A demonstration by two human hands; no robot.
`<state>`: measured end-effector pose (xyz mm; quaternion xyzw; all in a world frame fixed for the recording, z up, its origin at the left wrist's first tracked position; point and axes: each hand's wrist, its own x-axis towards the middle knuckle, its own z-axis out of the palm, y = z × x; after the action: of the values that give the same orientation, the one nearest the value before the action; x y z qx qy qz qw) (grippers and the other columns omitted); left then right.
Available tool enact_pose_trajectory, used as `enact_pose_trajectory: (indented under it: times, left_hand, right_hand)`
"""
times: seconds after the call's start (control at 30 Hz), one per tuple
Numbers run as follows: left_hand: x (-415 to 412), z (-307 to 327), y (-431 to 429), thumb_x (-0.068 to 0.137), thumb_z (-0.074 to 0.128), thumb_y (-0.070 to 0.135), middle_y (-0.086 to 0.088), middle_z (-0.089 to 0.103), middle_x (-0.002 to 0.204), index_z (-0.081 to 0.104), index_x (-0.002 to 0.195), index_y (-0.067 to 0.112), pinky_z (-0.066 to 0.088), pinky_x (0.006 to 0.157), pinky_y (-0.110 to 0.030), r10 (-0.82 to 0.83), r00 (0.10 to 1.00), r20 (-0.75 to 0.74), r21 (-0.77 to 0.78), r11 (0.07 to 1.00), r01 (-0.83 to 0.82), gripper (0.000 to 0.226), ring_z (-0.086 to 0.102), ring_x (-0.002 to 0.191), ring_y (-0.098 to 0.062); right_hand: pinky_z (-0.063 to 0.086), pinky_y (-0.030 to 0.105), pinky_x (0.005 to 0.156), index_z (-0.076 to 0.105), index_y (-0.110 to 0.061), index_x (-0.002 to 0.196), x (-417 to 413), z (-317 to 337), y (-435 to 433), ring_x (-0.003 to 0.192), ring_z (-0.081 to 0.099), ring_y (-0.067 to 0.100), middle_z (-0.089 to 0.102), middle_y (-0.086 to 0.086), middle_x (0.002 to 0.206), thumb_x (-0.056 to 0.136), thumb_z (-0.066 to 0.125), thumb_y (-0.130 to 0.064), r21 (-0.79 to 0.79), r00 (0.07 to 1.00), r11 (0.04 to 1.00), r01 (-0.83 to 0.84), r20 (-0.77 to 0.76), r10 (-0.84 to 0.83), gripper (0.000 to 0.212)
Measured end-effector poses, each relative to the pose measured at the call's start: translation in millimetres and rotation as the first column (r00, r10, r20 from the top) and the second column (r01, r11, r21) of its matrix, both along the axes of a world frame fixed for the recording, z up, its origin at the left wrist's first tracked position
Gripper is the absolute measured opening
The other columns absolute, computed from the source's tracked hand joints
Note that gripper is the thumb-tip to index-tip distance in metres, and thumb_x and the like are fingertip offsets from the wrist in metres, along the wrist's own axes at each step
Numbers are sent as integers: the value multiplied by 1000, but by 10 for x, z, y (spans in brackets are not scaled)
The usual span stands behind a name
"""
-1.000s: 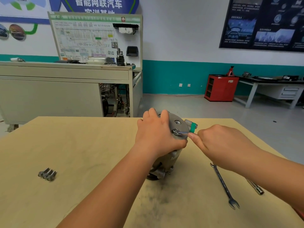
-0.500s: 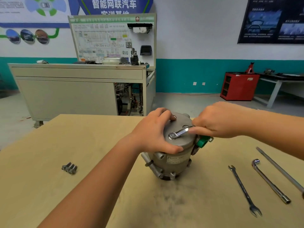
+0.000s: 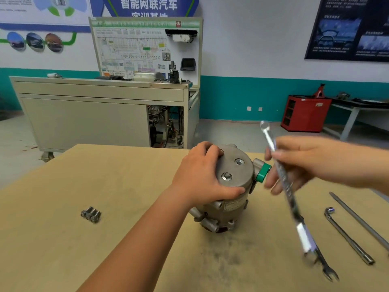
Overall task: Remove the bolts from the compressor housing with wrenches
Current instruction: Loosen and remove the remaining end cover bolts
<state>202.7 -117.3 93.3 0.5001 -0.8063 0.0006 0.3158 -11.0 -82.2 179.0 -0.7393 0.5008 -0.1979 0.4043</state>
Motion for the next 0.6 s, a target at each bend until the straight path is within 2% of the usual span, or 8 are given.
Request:
enact_pose_trajectory:
  times: [0.1,0.2,0.27,0.4,0.6]
  left_hand:
    - [-79,14,51,53,49,76,0,45,123,50,118,16,36,87,-26,26,999,-21,-10,1000,-26,89,45,108,-18]
    - [-114,37,59,48,27,68,-5,44,127,49,120,13,38,91,-32,33,999,-4,0,999,-33,93,44,113,-24]
    - [-124,31,41,52,23,63,-8,43,131,48,122,13,38,94,-35,48,998,32,3,999,-48,90,42,116,-26]
    - [-159,10,17,63,38,53,-10,41,133,47,122,13,38,96,-37,68,996,64,-9,998,-68,73,41,118,-28]
    - [-182,48,61,44,25,69,-8,43,129,47,121,12,39,94,-37,77,995,69,-14,997,-76,98,42,115,-26]
  right_hand:
    - [50,19,42,49,-7,99,288,-272,318,63,71,18,74,11,86,78,48,-37,306,955,949,-75,296,-20,37]
    - [37,14,34,50,-6,101,495,-418,440,59,70,18,74,13,81,88,45,-33,392,897,915,-99,433,-88,30]
    - [31,13,32,50,-6,104,557,-451,432,53,68,19,72,11,72,97,39,-27,407,879,912,-47,451,-156,24]
    - [26,13,29,50,-5,102,594,-470,407,45,64,19,69,12,63,101,36,-23,383,858,922,55,454,-240,23]
    - [29,13,28,51,-4,99,534,-459,467,42,63,20,66,13,58,100,37,-23,375,882,923,86,403,-245,24]
